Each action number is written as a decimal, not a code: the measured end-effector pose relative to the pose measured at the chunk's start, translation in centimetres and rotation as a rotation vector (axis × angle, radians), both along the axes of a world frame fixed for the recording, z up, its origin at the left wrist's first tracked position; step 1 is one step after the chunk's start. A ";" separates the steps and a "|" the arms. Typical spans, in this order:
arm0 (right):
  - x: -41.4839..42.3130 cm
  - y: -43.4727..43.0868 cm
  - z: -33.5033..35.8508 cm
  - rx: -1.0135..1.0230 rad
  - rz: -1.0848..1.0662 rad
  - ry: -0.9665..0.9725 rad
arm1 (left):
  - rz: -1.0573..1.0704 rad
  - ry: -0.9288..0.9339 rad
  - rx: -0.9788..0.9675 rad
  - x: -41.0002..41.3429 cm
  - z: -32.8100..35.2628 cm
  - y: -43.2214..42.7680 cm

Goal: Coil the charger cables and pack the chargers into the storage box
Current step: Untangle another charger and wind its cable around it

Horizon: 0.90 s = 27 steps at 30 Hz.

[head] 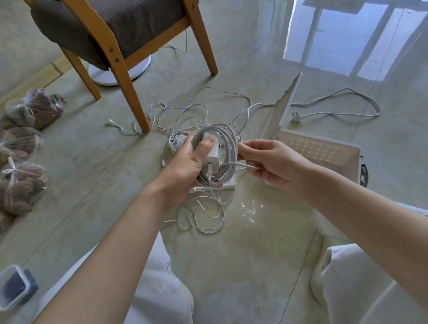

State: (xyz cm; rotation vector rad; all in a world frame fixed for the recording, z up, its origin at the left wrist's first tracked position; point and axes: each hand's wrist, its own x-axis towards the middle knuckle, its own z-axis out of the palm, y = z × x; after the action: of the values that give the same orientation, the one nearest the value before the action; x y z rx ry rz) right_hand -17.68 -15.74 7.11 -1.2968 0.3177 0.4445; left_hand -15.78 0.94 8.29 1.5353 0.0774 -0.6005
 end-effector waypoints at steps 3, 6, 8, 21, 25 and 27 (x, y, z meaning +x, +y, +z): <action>-0.6 0.2 -0.2 0.187 0.050 0.092 | -0.068 0.065 0.017 -0.6 0.5 0.1; -1.6 0.7 -0.6 0.291 0.000 0.144 | -0.076 0.099 0.032 -1.4 0.1 -0.2; -2.1 0.9 -0.9 0.270 -0.032 0.146 | -0.018 0.104 0.063 -1.5 -0.4 -0.3; -1.3 0.6 -0.7 0.364 -0.161 0.366 | 0.042 0.152 0.074 -1.9 -1.9 -1.7; -1.6 0.9 -0.5 0.369 -0.136 0.327 | 0.051 0.133 0.069 -2.0 -1.8 -1.6; -1.5 0.9 -0.5 0.281 -0.165 0.328 | 0.082 0.120 0.102 -2.0 -2.0 -1.8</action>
State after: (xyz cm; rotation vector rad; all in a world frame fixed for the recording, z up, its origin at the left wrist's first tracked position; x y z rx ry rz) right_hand -19.22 -14.87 6.60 -0.9144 0.6107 0.5409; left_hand -17.81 -0.82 6.33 1.5853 0.2644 -0.6304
